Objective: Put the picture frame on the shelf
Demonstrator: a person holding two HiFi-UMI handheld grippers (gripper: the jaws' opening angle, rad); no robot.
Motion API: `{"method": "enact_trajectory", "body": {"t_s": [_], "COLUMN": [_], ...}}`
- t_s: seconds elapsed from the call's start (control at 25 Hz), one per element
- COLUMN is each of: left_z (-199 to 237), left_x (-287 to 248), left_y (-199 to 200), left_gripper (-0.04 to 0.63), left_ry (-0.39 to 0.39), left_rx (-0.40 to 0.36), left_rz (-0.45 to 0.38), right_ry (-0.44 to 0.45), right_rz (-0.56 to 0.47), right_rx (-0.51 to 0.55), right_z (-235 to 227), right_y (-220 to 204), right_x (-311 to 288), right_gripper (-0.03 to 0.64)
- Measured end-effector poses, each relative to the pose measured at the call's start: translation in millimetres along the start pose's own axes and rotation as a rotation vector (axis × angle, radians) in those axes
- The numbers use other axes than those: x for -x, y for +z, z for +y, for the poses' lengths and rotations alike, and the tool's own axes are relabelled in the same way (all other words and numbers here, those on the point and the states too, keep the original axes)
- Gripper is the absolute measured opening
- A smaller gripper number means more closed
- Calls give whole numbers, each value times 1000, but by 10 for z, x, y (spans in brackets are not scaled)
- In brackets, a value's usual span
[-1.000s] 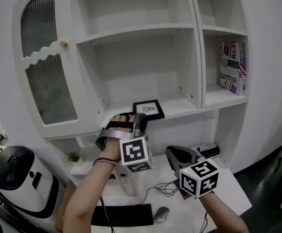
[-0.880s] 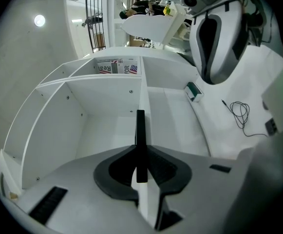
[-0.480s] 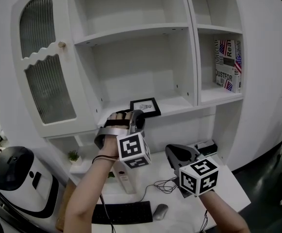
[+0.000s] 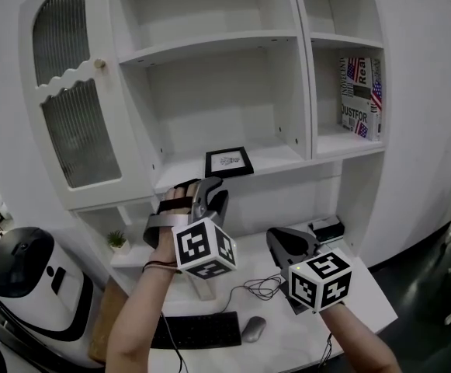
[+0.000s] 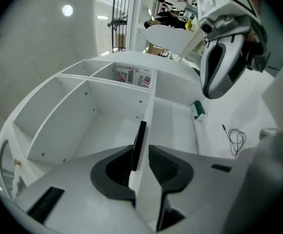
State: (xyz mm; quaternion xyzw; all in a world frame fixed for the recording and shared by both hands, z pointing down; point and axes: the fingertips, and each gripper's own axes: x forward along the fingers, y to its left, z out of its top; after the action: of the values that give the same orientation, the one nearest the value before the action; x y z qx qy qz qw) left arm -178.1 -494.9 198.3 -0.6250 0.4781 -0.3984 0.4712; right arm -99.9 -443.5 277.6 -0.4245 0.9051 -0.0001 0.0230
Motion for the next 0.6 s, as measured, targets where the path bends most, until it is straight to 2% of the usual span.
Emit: {"method": "enact_trajectory", "body": {"t_s": [0.28, 0.6], "left_z": [-235, -745], "left_x": [307, 557], "left_y": [-54, -100], "left_gripper": [76, 60], "left_ry": [-24, -107], "left_rx": [124, 328], "left_rz": [-1, 19], "right_ry": [24, 25], "right_rz": [10, 21], "right_rx": [-11, -37], "right_z": [105, 143], "right_y": [-87, -203], "right_x": [105, 300], "right_gripper": [2, 2]}}
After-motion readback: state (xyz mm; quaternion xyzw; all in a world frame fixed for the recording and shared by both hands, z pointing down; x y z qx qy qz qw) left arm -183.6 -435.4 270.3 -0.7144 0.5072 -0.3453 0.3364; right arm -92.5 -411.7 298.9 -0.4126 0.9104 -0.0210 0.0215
